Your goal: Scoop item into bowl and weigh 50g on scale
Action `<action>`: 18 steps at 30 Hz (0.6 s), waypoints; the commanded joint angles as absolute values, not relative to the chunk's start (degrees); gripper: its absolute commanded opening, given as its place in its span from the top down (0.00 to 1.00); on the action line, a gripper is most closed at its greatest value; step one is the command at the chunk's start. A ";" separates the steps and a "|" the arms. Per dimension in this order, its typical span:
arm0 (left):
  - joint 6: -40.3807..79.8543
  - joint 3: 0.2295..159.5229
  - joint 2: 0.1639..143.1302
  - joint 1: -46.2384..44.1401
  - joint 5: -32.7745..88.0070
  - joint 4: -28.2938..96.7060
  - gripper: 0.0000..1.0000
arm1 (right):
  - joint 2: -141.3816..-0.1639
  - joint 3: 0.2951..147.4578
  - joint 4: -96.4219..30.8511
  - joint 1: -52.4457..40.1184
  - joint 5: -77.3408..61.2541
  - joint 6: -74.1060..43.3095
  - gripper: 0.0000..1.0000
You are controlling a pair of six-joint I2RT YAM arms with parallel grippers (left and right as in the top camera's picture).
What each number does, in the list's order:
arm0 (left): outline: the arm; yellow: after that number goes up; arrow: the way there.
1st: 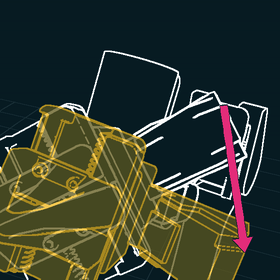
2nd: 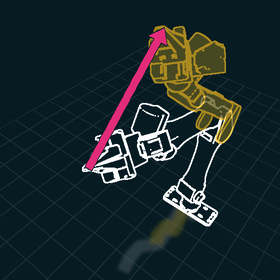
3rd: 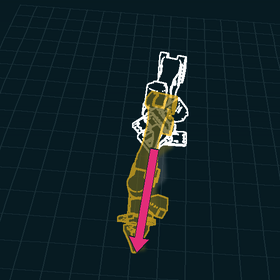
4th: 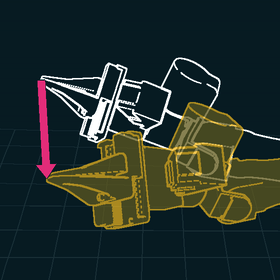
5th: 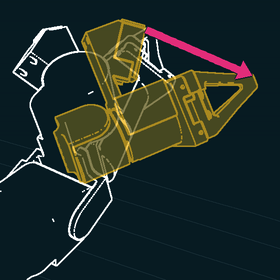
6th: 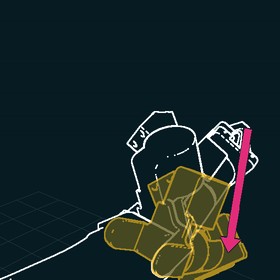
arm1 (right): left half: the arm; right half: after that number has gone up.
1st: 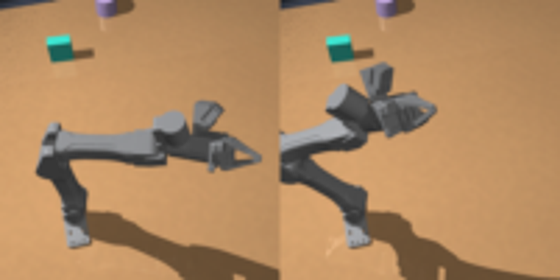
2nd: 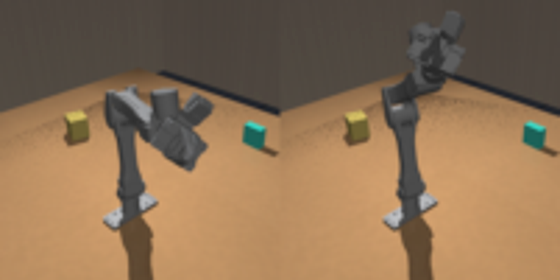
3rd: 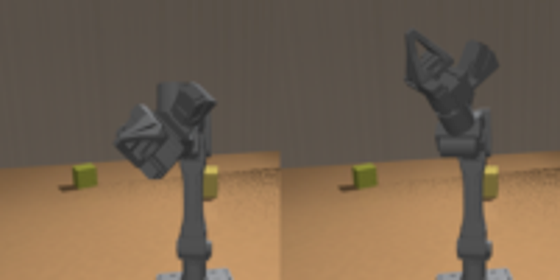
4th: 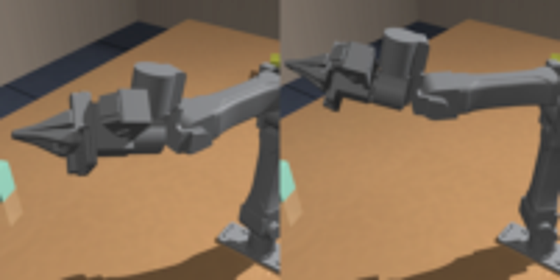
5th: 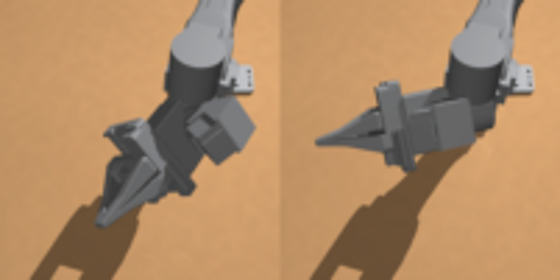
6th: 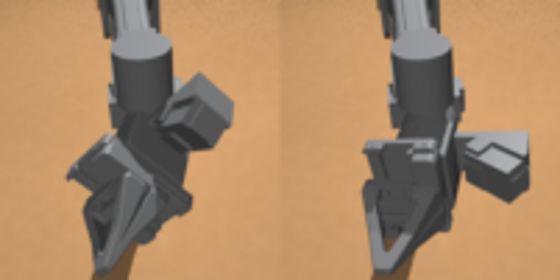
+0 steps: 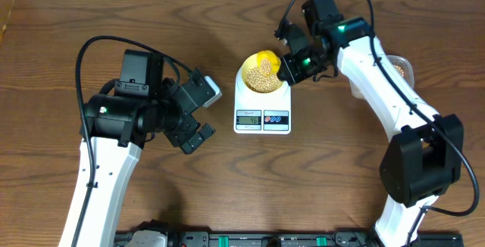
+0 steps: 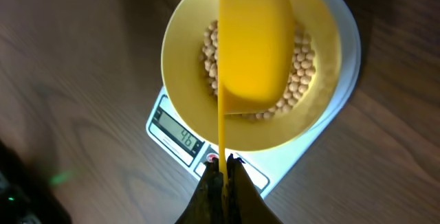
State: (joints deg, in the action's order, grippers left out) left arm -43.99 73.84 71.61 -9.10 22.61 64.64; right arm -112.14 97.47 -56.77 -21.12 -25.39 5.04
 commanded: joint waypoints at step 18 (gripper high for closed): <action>-44.99 73.36 71.59 -8.91 23.51 64.88 0.02 | -111.22 98.59 -56.86 -21.82 -23.16 5.98 0.99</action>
State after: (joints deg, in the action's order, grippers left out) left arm -43.99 73.84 71.61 -9.10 22.61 64.64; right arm -112.14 97.47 -56.10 -21.56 -24.58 5.02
